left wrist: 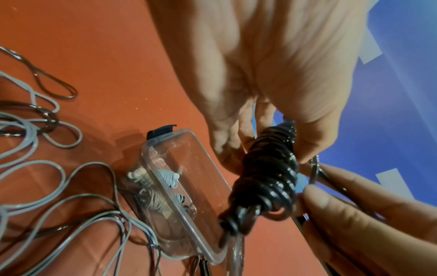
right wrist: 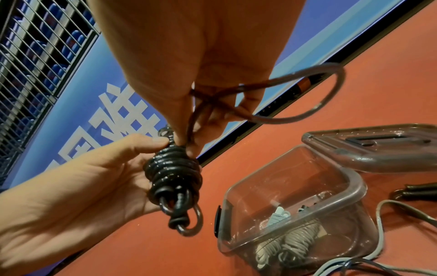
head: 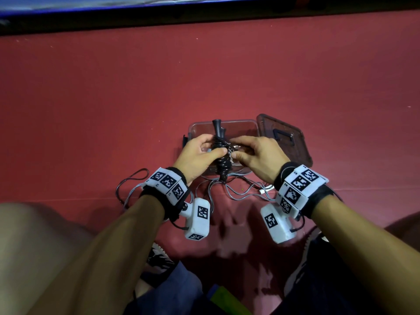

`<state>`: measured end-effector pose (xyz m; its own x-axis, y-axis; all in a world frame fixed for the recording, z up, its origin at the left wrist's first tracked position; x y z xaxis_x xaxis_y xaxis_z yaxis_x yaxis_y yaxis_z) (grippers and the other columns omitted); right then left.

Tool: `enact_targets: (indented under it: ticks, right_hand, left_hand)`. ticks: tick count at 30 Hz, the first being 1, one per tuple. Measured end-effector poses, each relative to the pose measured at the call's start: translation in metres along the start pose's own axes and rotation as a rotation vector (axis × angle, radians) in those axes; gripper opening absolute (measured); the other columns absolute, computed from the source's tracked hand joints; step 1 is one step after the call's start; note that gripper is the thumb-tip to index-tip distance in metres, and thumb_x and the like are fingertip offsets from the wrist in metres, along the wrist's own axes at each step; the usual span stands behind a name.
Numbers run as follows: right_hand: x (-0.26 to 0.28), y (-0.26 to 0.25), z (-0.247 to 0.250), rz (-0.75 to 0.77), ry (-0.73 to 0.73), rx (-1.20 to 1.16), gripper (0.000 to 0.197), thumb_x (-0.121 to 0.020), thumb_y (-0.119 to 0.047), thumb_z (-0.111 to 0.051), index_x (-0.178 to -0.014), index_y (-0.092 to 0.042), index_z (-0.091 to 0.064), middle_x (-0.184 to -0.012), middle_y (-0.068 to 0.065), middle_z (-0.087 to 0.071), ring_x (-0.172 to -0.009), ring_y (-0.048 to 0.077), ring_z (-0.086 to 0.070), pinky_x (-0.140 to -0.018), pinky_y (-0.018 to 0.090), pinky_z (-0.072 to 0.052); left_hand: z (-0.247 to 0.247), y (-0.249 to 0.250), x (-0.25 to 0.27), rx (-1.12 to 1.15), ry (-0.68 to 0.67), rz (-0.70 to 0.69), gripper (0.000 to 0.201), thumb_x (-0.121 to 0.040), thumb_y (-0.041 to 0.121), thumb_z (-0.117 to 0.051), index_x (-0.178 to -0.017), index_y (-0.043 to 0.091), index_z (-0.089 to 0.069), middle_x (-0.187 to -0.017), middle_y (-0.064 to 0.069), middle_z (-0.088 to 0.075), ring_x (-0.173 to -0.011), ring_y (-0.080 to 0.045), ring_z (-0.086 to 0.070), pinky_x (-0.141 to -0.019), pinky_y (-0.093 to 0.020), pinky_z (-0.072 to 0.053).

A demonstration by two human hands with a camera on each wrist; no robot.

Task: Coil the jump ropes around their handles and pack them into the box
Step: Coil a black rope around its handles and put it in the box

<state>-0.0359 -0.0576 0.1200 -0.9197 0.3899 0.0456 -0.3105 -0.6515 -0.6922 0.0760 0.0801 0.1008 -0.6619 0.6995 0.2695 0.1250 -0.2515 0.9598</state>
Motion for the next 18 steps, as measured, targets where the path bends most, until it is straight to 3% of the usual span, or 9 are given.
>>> enact_targets:
  ticks: [2,4,9,12,15,18]
  right_hand:
    - [0.0008,-0.0014,-0.0009,0.0,-0.021,0.042,0.035,-0.092,-0.027,-0.067,-0.126,-0.029,-0.066,-0.094,-0.006,-0.075,-0.093,0.016,-0.07,-0.09,0.031,-0.052]
    - [0.0014,-0.0032,-0.0014,0.008,-0.009,0.091,0.029,-0.094,-0.025,-0.061,-0.122,-0.027,-0.067,-0.095,-0.003,-0.075,-0.095,0.023,-0.069,-0.088,0.033,-0.051]
    - [0.001,-0.0018,-0.0036,0.056,-0.025,0.116,0.027,-0.102,-0.028,-0.05,-0.124,-0.022,-0.065,-0.11,0.005,-0.072,-0.1,0.03,-0.067,-0.088,0.035,-0.049]
    - [0.0004,-0.0027,-0.0036,0.074,-0.046,0.097,0.03,-0.104,-0.029,-0.048,-0.128,-0.02,-0.064,-0.117,0.005,-0.07,-0.11,0.025,-0.063,-0.092,0.027,-0.044]
    - [0.003,-0.0067,-0.0022,0.061,-0.067,0.062,0.033,-0.104,-0.039,-0.046,-0.126,-0.022,-0.064,-0.11,0.006,-0.068,-0.104,0.023,-0.063,-0.094,0.031,-0.045]
    - [0.005,-0.0104,0.0003,0.006,-0.052,-0.014,0.035,-0.107,-0.033,-0.039,-0.122,-0.018,-0.066,-0.095,0.007,-0.058,-0.09,0.022,-0.059,-0.083,0.031,-0.042]
  left_hand:
    - [-0.0001,0.0015,-0.0013,0.05,0.001,0.017,0.028,-0.091,-0.002,-0.066,-0.116,0.011,-0.063,-0.112,-0.015,-0.073,-0.097,-0.02,-0.07,-0.093,-0.037,-0.056]
    - [-0.0007,0.0023,-0.0023,0.085,-0.001,0.031,0.03,-0.092,-0.004,-0.064,-0.116,0.014,-0.059,-0.116,-0.019,-0.071,-0.096,-0.023,-0.069,-0.09,-0.038,-0.057]
    - [-0.0001,0.0005,-0.005,0.131,0.001,0.054,0.027,-0.094,-0.003,-0.062,-0.111,0.016,-0.054,-0.107,-0.014,-0.072,-0.088,-0.017,-0.069,-0.075,-0.028,-0.055]
    - [0.0019,-0.001,-0.0052,0.141,0.011,0.065,0.025,-0.094,-0.003,-0.061,-0.111,0.013,-0.052,-0.102,-0.008,-0.073,-0.082,-0.012,-0.07,-0.072,-0.024,-0.054]
    - [0.0023,-0.0009,-0.0051,0.143,0.008,0.068,0.025,-0.095,-0.003,-0.061,-0.114,0.01,-0.052,-0.1,-0.006,-0.074,-0.08,-0.009,-0.071,-0.069,-0.021,-0.054]
    - [0.004,0.0005,-0.0053,0.133,0.008,0.077,0.026,-0.095,-0.001,-0.062,-0.116,0.01,-0.052,-0.103,-0.007,-0.074,-0.085,-0.011,-0.072,-0.071,-0.023,-0.054]
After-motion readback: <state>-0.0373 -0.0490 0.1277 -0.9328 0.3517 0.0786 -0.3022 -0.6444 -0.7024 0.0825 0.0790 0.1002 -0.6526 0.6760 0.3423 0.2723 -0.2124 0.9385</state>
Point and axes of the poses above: each hand's wrist, its own x-axis away from the middle knuckle, its own z-axis out of the back of the hand, y = z × x, the point moved 3 cm from there along -x, towards the middle knuckle
